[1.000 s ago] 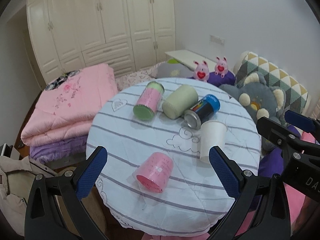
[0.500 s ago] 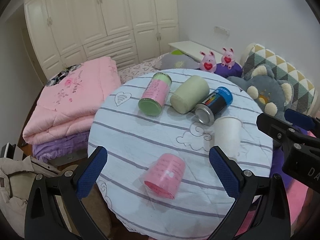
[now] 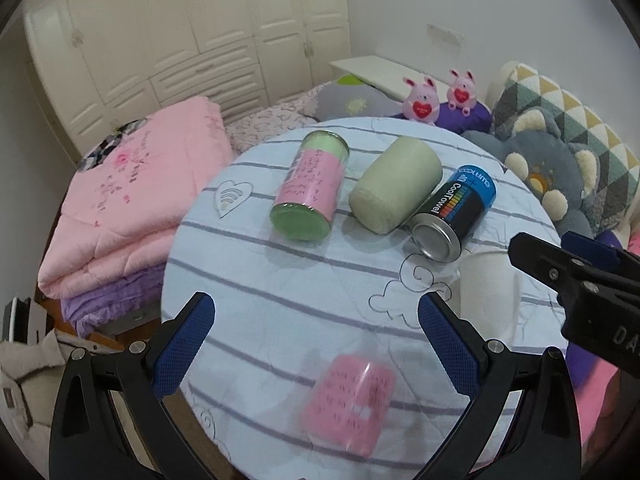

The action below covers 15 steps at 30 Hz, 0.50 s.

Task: Flip cup upright
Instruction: 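Move the right tool toward the pale green cup lying on its side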

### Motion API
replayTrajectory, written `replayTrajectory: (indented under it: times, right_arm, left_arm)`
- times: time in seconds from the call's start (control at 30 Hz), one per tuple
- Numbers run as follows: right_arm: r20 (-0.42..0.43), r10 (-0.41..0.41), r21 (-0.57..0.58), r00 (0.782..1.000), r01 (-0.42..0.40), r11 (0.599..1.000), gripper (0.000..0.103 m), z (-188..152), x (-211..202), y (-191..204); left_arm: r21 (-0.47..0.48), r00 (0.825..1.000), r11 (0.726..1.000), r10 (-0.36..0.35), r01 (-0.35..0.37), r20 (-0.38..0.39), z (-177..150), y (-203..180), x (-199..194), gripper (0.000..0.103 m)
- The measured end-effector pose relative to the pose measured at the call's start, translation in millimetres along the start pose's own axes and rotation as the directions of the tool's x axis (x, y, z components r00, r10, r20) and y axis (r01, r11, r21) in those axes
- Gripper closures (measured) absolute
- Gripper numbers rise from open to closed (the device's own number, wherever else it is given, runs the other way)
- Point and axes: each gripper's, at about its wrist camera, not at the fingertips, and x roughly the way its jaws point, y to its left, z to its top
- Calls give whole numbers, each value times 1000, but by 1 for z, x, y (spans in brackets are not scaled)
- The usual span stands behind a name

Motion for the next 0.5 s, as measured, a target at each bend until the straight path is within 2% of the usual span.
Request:
replayTrajectory:
  times: [0.07,0.2,0.27,0.5]
  right_arm:
    - [-10,-10,34,1000,10,999,22,4,8,-4]
    - [-12,-6,62,1000,7,998,22,12,19,-8]
    - [2,-18,62,1000,18,998,22,16,21,-9]
    - [51,-43,95,998,38,995,22,37,29,-22]
  left_arm:
    - [27,1000,1000,0,0,-5,7,-2,7,0]
    - [83,998,995,-53,55,-24,24,-9,21,0]
    - [123,998,991,-57,61,-36,34,-15,28,0]
    - [247,991,962,-100,120,-92,74,-34,54,0]
